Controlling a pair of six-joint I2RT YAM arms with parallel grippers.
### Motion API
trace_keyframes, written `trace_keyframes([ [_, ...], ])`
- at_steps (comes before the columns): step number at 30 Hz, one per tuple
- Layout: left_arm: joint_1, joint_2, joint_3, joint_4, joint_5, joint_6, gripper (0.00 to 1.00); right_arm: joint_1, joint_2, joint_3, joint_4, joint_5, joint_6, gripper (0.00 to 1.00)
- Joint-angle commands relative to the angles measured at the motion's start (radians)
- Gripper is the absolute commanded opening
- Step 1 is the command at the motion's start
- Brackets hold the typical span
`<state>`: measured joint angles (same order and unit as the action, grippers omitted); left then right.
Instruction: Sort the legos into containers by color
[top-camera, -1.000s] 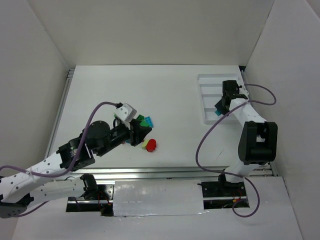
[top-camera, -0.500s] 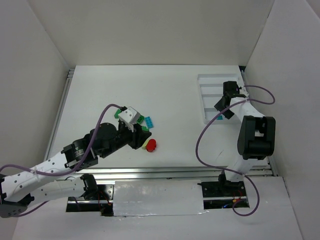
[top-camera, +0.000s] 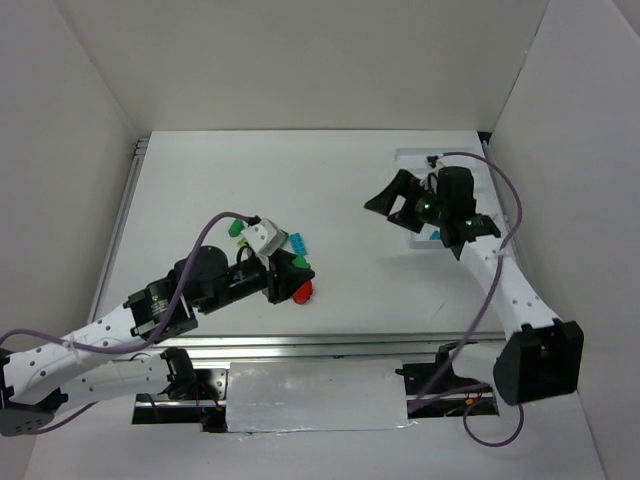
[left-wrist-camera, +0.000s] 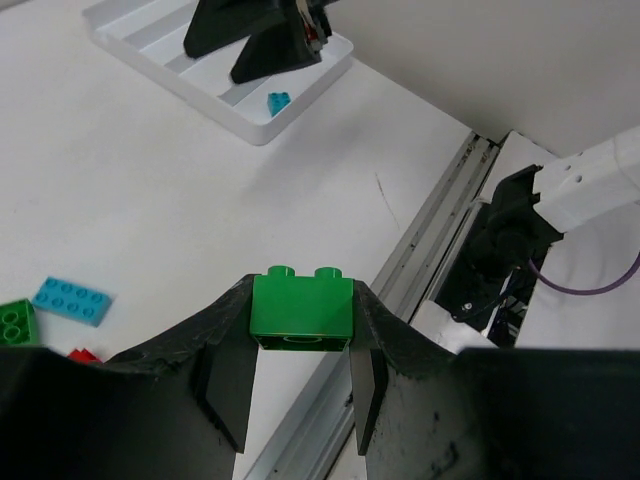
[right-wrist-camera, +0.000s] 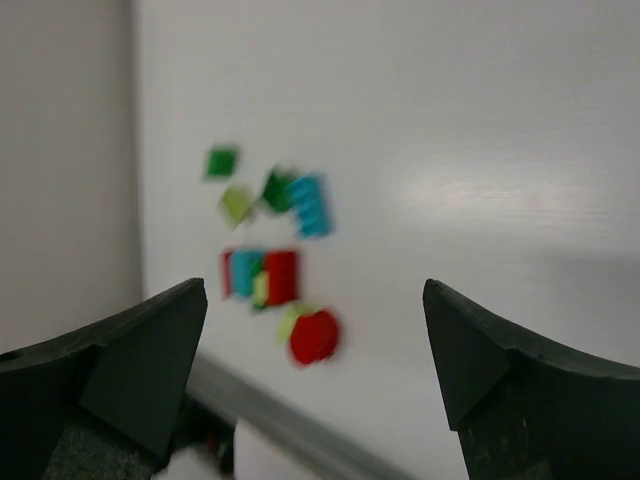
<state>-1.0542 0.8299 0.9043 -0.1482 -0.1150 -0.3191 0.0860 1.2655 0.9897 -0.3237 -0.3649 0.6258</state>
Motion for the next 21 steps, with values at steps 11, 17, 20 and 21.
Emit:
trace_keyframes([
  [11, -0.003, -0.083, -0.168, 0.335, 0.33, 0.348, 0.0, 0.44, -0.367, -0.166, 0.351, -0.516, 0.391, 0.95],
  [17, -0.003, -0.006, -0.124, 0.341, 0.383, 0.377, 0.0, 0.511, -0.364, -0.149, 0.331, -0.487, 0.402, 0.94],
  [20, -0.004, -0.002, -0.123, 0.369, 0.399, 0.373, 0.0, 0.532, -0.362, -0.14, 0.279, -0.442, 0.373, 0.93],
  [21, -0.004, 0.001, -0.123, 0.374, 0.4, 0.373, 0.0, 0.535, -0.362, -0.14, 0.278, -0.44, 0.371, 0.92],
])
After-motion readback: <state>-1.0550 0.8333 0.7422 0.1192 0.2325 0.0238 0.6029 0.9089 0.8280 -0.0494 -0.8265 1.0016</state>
